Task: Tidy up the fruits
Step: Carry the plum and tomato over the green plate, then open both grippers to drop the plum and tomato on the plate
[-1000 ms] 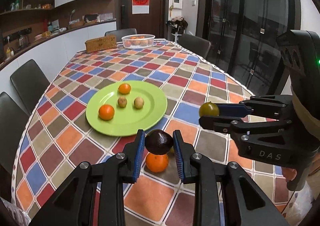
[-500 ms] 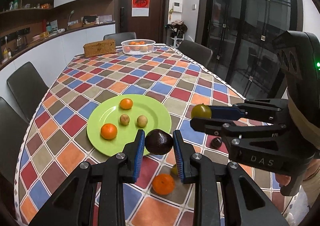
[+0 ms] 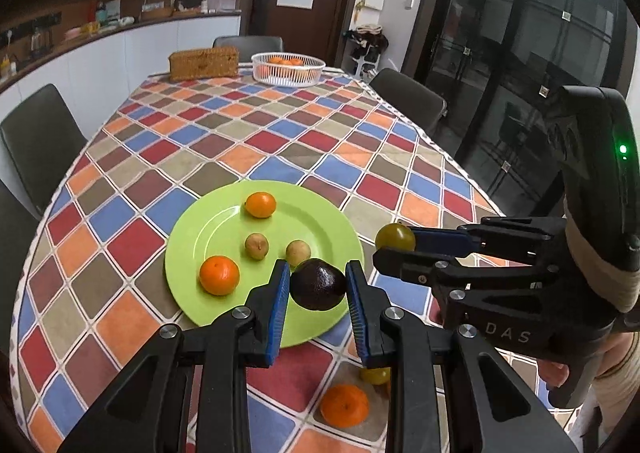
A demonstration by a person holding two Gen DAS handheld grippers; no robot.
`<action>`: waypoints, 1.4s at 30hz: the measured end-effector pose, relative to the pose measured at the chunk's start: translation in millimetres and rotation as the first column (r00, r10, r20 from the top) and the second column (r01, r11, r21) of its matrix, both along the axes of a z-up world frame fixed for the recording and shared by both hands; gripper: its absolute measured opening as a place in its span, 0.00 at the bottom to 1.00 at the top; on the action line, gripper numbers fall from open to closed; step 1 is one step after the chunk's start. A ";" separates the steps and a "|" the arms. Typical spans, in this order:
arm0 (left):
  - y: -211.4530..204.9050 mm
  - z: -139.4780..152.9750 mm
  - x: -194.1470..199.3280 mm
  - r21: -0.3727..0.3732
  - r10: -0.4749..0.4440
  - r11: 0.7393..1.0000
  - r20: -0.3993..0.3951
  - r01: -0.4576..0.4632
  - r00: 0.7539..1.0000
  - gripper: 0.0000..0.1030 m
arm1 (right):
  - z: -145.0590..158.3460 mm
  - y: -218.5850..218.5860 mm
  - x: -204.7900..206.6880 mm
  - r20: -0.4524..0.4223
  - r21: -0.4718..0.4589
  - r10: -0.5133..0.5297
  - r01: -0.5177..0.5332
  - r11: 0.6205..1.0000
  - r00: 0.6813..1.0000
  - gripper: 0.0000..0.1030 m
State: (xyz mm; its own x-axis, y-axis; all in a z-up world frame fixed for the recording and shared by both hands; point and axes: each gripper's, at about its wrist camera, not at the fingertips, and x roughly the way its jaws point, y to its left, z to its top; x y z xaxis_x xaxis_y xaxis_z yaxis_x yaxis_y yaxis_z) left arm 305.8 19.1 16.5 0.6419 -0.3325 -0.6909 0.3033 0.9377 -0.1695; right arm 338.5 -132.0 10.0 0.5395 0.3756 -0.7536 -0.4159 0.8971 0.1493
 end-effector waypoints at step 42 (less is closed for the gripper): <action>0.4 -34.4 41.8 0.170 0.023 0.985 0.010 -0.025 1.000 0.37 | -47.2 2.9 46.0 -0.073 -0.024 -0.022 0.021 0.999 0.997 0.34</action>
State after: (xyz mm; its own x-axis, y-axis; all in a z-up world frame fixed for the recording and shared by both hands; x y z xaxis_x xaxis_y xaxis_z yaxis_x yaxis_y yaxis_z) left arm 347.7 19.6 -17.9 0.6541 -0.1953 -0.7308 0.2810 0.9597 -0.0050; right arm 384.5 -129.1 -37.2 0.4903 0.3460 -0.7999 -0.3851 0.9094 0.1573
